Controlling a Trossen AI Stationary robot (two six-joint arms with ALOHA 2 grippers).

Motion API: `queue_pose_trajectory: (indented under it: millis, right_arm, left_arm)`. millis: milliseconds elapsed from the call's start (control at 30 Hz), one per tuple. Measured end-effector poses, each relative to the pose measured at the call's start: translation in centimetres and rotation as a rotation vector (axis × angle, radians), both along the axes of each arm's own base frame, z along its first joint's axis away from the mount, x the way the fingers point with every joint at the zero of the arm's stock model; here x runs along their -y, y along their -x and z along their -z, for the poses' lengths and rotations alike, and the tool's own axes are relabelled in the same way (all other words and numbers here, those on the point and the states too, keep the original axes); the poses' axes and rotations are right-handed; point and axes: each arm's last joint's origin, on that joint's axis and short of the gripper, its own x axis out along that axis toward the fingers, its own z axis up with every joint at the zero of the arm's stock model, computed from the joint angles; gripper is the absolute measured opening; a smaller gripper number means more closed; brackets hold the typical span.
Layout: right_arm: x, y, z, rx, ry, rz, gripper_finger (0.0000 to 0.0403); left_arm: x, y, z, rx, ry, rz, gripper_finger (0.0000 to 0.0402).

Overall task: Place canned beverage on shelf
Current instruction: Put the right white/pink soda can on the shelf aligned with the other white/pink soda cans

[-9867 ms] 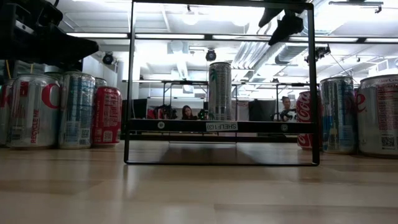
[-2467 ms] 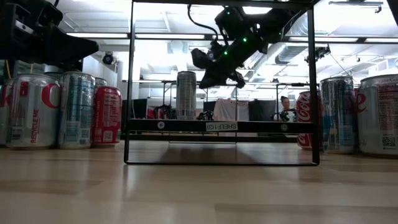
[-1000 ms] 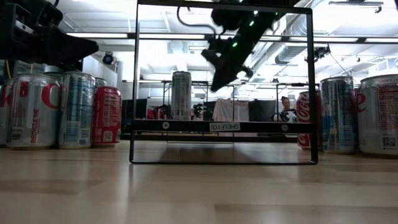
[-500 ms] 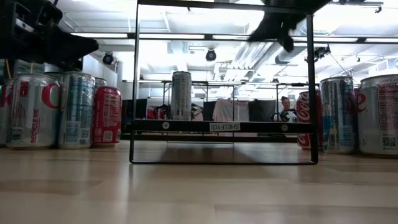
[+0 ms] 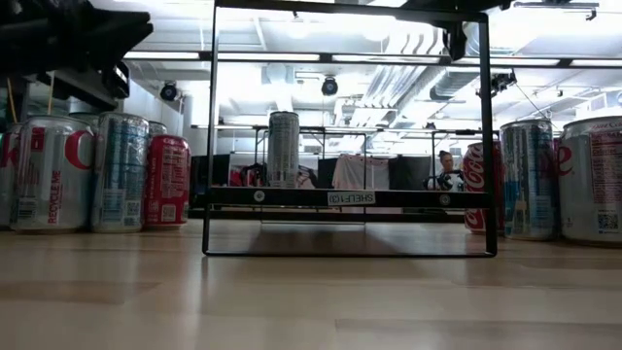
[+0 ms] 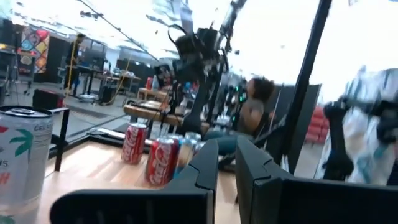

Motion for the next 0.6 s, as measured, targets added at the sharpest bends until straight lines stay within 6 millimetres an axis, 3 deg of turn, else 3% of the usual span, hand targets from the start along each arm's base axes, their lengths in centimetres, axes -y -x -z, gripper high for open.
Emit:
queue_pose_trajectory:
  millis: [133, 233, 433, 600]
  right_arm:
    - [0.1, 0.0, 0.0, 0.008, -0.034, 0.031, 0.0]
    - [0.1, 0.0, 0.0, 0.014, -0.056, 0.05, 0.0]
    - [0.2, 0.0, 0.0, 0.006, -0.025, 0.067, 0.0]
    - [0.2, 0.0, 0.0, 0.001, -0.003, 0.067, 0.0]
  left_arm:
    - [-0.5, 0.3, -0.8, 0.099, 0.199, -0.114, 0.0012]
    - [-0.7, 0.8, -2.4, 0.146, 0.247, -0.166, 0.0037]
    - [-1.1, 1.1, -7.9, 0.121, 0.226, -0.31, 0.0135]
    - [-1.3, -0.9, -12.8, -0.083, 0.135, -0.458, 0.023]
